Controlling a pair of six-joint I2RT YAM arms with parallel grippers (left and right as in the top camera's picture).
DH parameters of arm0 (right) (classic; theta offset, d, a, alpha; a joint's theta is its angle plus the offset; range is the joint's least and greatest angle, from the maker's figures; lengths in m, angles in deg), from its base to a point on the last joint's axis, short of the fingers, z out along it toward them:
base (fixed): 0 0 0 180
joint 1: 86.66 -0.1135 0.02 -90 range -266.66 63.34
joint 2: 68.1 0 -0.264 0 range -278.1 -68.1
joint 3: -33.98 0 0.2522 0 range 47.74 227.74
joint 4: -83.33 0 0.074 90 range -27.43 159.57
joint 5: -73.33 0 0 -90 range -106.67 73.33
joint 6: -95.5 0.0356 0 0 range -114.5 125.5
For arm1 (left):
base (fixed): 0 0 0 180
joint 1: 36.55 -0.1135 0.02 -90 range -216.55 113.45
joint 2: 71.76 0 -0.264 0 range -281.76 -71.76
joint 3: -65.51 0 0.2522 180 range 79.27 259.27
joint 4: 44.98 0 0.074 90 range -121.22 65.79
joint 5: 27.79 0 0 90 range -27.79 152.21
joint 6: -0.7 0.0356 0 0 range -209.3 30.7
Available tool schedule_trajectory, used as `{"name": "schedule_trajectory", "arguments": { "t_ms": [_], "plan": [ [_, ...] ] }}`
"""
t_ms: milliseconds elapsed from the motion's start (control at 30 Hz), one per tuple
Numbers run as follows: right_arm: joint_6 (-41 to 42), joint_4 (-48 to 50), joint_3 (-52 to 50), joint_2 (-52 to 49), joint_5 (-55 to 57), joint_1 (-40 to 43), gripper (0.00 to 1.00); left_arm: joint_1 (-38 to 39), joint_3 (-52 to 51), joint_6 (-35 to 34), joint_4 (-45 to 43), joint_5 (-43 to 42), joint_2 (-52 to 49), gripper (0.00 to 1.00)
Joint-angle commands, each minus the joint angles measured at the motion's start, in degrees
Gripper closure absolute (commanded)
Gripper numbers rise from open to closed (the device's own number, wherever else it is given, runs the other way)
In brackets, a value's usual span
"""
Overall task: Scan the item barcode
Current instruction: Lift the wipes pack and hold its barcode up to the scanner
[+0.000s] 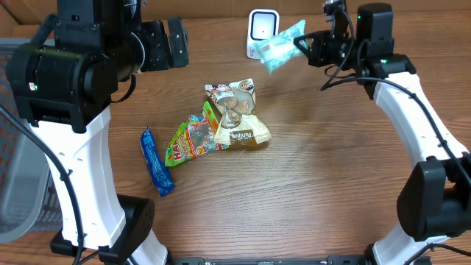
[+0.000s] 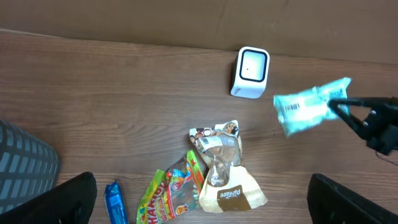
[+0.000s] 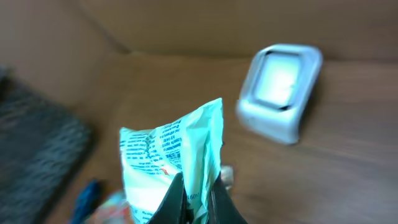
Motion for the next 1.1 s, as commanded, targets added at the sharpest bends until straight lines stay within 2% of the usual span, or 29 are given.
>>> {"name": "schedule_trajectory", "arguments": {
  "t_ms": [0,133,200,367,533,667,1067],
  "plan": [
    [-3.98,1.92,2.03,2.05,19.34,-3.5,0.96,0.11,0.07,-0.11,0.07,0.31,0.13,0.0],
    [-13.86,5.51,1.92,1.97,31.04,-7.96,0.96,0.11,0.07,-0.11,0.07,0.31,0.13,0.0],
    [-21.73,8.11,1.92,1.51,36.22,-10.21,0.96,0.11,0.07,-0.11,0.07,0.31,0.13,0.0],
    [-33.77,17.57,1.92,-0.98,43.63,-12.9,0.96,0.11,0.07,-0.11,0.07,0.31,0.13,0.0],
    [-43.45,28.76,1.92,-5.75,45.2,-13.09,0.96,0.11,0.07,-0.11,0.07,0.31,0.13,0.0],
    [-48.04,34.62,1.92,-9.18,45.68,-13.11,0.96,0.11,0.07,-0.11,0.07,0.31,0.13,0.0],
    [-61.53,43.98,1.92,-15.58,42.27,-13.09,0.96,0.11,0.07,-0.11,0.07,0.31,0.13,0.0]
  ]
}}
